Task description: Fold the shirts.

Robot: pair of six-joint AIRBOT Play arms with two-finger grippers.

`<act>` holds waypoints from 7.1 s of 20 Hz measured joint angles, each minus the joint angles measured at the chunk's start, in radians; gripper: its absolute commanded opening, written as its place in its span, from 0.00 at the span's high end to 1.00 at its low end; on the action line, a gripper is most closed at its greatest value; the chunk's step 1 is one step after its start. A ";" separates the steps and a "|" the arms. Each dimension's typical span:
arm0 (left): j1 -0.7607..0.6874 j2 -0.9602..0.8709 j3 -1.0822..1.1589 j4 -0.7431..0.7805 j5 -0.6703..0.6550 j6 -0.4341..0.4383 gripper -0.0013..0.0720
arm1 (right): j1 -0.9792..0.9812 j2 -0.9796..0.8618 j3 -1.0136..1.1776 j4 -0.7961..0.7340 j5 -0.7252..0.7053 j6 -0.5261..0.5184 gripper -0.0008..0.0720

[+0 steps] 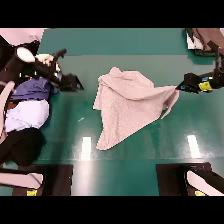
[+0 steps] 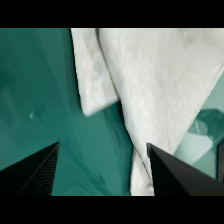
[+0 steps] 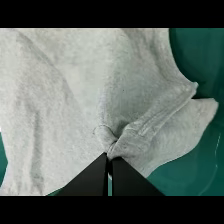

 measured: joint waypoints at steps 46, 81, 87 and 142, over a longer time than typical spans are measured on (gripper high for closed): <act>-0.439 0.640 0.242 0.617 0.128 -0.365 0.95 | -0.105 0.468 0.098 0.053 -0.172 -0.080 0.97; -0.221 0.205 0.169 0.769 0.217 -0.370 0.95 | -0.105 -0.177 0.233 -0.041 -0.036 -0.063 0.97; -0.199 0.121 0.146 0.773 0.478 -0.336 0.95 | -0.077 -0.231 0.152 -0.036 -0.274 -0.130 0.97; 0.018 0.224 -0.446 0.440 0.057 -0.177 0.22 | -0.398 0.230 -0.582 0.227 0.114 -0.350 0.38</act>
